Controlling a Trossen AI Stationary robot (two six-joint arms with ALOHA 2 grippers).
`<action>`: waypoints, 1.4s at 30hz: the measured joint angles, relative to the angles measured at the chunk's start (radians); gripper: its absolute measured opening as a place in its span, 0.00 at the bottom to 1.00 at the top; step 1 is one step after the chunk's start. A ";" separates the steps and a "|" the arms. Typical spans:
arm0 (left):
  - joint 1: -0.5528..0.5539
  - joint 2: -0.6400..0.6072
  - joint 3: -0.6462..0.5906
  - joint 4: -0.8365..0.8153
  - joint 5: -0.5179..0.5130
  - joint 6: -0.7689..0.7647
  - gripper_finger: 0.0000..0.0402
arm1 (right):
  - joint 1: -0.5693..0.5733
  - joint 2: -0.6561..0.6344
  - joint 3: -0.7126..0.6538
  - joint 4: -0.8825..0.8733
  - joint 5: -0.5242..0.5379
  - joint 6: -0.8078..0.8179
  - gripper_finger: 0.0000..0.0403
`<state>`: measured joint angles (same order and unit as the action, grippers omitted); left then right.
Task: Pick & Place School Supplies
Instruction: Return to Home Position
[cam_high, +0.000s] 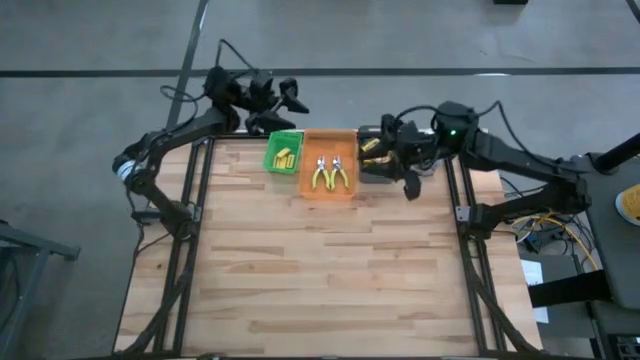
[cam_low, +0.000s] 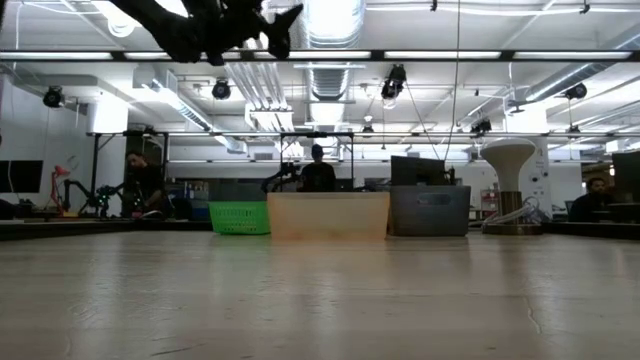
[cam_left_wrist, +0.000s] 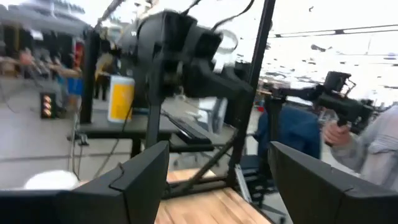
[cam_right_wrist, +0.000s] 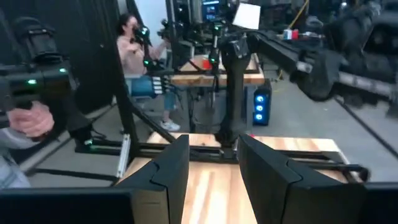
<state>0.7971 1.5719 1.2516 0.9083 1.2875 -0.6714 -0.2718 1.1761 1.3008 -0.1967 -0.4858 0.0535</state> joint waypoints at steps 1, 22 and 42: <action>-0.001 -0.024 -0.023 0.000 -0.019 0.018 0.70 | 0.000 -0.002 -0.032 0.040 -0.011 0.014 0.33; 0.000 -0.763 -0.837 -0.134 -0.282 0.213 0.70 | 0.000 -0.135 -0.464 0.410 0.118 0.046 0.33; 0.000 -1.067 -1.077 -0.614 -0.451 0.356 0.70 | 0.014 -0.232 -0.828 0.751 0.123 0.099 0.31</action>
<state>0.7967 0.5050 0.1746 0.2944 0.8360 -0.3158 -0.2579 0.9444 0.4731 0.5540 -0.3632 0.1529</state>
